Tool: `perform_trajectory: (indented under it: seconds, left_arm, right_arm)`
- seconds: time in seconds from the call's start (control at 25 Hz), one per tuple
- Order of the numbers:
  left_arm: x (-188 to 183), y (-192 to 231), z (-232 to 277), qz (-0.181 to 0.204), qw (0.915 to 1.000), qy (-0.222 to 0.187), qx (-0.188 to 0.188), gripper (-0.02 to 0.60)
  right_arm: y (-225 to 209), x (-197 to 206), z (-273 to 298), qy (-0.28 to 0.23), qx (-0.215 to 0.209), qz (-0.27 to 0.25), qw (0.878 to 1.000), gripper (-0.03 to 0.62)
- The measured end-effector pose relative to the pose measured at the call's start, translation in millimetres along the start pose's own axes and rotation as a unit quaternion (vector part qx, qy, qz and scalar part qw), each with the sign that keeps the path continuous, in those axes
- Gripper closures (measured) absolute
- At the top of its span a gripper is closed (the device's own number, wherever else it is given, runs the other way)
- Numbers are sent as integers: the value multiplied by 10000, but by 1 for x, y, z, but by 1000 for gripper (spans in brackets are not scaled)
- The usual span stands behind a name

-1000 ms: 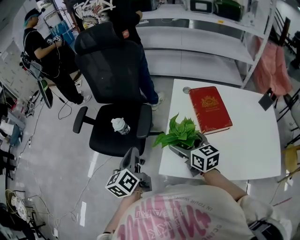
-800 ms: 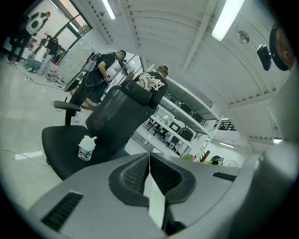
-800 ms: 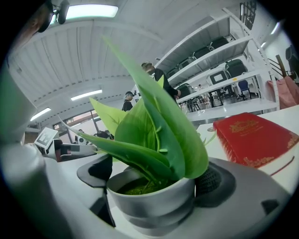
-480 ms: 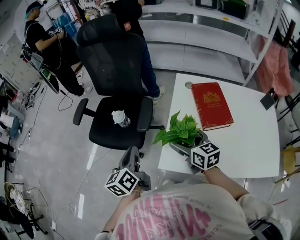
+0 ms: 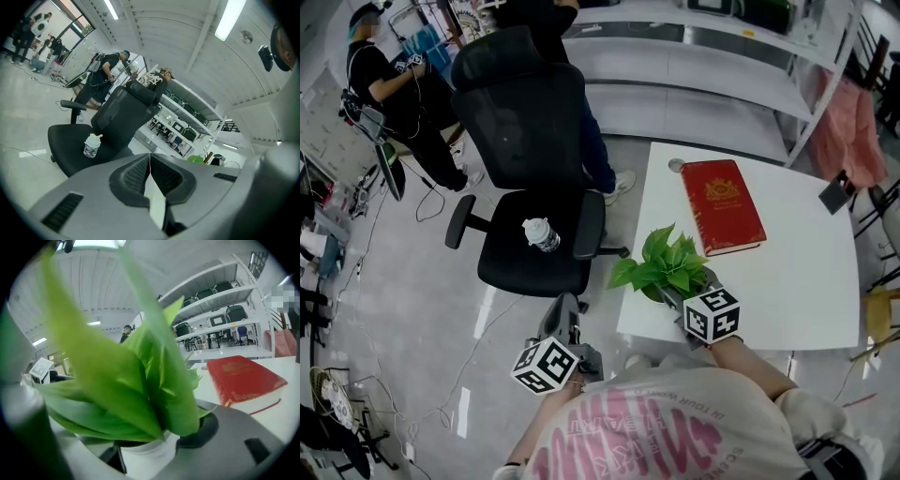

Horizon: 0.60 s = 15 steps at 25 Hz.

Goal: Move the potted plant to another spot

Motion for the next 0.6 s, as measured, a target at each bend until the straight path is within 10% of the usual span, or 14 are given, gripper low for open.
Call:
perform_trajectory:
  seconds: [0.6]
  left_arm:
    - [3,5,-10,-76,10000,-56,-18,557]
  right_arm:
    - [6,11,-6,59,54,-99,9999,255]
Point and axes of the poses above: the fingertips, and each gripper's own axes: z forward along the fingers, y to its left, x out of its underside, the point moved 2 cm from there along -z, backward along the fingers, and after that the axes turned 7 degrees about y, right-handed, at the moved point
